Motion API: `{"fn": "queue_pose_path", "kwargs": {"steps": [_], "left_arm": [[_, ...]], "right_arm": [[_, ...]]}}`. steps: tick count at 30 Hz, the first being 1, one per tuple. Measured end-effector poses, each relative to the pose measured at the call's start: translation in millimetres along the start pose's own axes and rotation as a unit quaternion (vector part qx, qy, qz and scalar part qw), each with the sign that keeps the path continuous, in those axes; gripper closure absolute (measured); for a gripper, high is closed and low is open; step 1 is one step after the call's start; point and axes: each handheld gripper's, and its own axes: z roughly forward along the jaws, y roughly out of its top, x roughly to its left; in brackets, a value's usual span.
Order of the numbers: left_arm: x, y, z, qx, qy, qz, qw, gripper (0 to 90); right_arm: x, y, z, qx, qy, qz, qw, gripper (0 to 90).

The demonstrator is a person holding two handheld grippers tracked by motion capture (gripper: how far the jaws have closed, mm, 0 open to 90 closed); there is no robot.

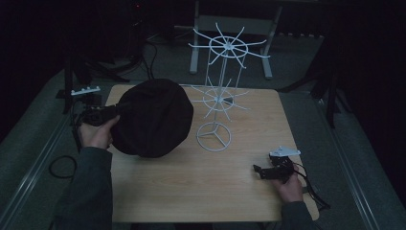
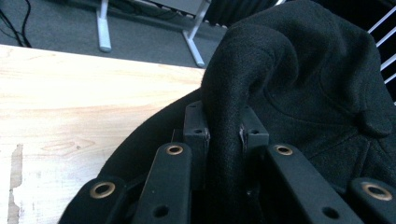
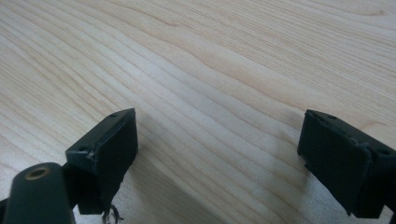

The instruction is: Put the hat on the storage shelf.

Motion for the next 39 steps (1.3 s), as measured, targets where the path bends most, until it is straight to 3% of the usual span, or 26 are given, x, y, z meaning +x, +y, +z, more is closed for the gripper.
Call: {"fn": "queue_pose_path", "kwargs": {"steps": [14, 39], "left_arm": [[1.5, 6.0, -7.7, -0.018, 0.000, -0.010, 0.9998, 78.9], [-4.0, 24.7, -22.7, -0.053, -0.035, -0.016, 0.9979, 78.8]], "right_arm": [[0.0, 0.0, 0.0, 0.000, 0.000, 0.000, 1.0000, 12.0], [-0.2, 0.1, 0.2, -0.002, -0.001, -0.001, 1.0000, 12.0]]}}
